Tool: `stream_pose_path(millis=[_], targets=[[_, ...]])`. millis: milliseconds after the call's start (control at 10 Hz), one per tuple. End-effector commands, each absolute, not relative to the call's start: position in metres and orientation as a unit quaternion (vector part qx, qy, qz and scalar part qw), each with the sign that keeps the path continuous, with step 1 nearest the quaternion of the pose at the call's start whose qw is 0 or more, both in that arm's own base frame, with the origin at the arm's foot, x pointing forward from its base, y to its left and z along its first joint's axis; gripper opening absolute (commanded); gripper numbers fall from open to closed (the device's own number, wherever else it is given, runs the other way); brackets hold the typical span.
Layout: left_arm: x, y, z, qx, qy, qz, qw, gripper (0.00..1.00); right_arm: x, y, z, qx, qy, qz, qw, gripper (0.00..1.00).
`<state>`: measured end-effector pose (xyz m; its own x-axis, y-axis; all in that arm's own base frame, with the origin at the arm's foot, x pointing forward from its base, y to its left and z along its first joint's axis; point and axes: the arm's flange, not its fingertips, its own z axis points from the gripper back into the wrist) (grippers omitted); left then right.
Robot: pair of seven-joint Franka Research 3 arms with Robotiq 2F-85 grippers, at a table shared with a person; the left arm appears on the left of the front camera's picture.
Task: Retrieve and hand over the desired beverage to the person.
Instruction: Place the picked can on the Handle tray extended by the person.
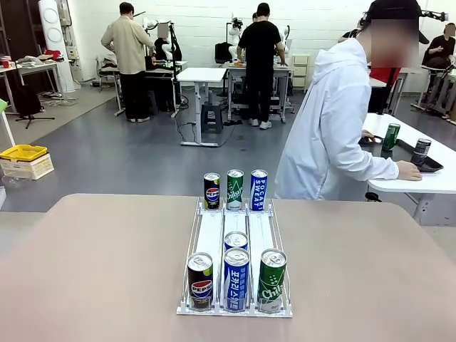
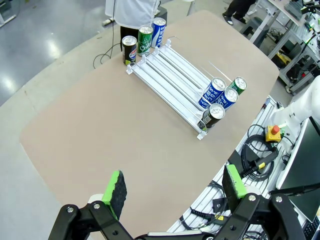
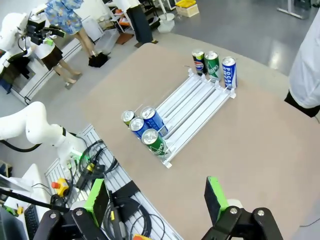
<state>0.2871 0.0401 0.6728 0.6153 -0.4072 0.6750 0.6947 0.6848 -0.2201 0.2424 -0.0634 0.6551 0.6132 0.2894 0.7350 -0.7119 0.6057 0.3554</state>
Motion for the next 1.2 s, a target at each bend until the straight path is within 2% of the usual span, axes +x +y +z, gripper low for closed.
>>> stream_pose_path(millis=[0,1100], targets=[[0.2868,0.0405,0.6729,-0.241,-0.304,-0.320,0.865,1.00,0.2452,-0.0643,0.6539,0.340,-0.323,0.305,0.829,1.00],[0.2868,0.0405,0.6729,-0.241,-0.304,-0.320,0.865,1.00,0.2452,-0.0643,0.6539,0.340,-0.323,0.305,0.829,1.00]])
